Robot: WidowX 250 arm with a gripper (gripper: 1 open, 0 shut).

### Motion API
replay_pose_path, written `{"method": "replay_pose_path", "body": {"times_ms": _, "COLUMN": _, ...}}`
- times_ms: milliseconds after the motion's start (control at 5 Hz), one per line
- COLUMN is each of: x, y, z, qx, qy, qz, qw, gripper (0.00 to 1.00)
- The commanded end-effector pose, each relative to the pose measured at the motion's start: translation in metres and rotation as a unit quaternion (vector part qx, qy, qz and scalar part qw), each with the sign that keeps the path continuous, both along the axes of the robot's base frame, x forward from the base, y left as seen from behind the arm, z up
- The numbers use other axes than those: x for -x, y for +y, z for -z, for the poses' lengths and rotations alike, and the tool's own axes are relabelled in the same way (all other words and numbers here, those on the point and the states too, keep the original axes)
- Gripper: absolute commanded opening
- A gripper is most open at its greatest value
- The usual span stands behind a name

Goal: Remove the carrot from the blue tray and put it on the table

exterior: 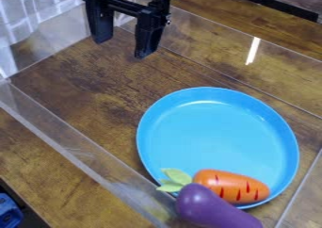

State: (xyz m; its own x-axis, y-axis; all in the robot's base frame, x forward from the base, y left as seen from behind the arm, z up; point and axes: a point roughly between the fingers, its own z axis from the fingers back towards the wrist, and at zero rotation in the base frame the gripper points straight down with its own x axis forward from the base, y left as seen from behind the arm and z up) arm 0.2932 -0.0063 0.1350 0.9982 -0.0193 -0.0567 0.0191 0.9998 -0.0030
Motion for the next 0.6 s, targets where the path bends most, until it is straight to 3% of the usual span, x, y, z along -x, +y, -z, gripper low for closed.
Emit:
{"method": "replay_pose_path", "body": {"times_ms": 0, "x": 0.008, "y": -0.005, "z": 0.003, "qx": 0.001, "qy": 0.008, "qz": 0.022, "qw": 0.9997, "gripper": 1.0}}
{"method": "replay_pose_path", "body": {"times_ms": 200, "x": 0.017, "y": -0.027, "z": 0.007, "qx": 0.003, "qy": 0.012, "qz": 0.099, "qw": 0.995, "gripper": 1.0}}
{"method": "replay_pose_path", "body": {"times_ms": 400, "x": 0.02, "y": -0.059, "z": 0.016, "qx": 0.002, "qy": 0.009, "qz": 0.165, "qw": 0.9863, "gripper": 1.0}}
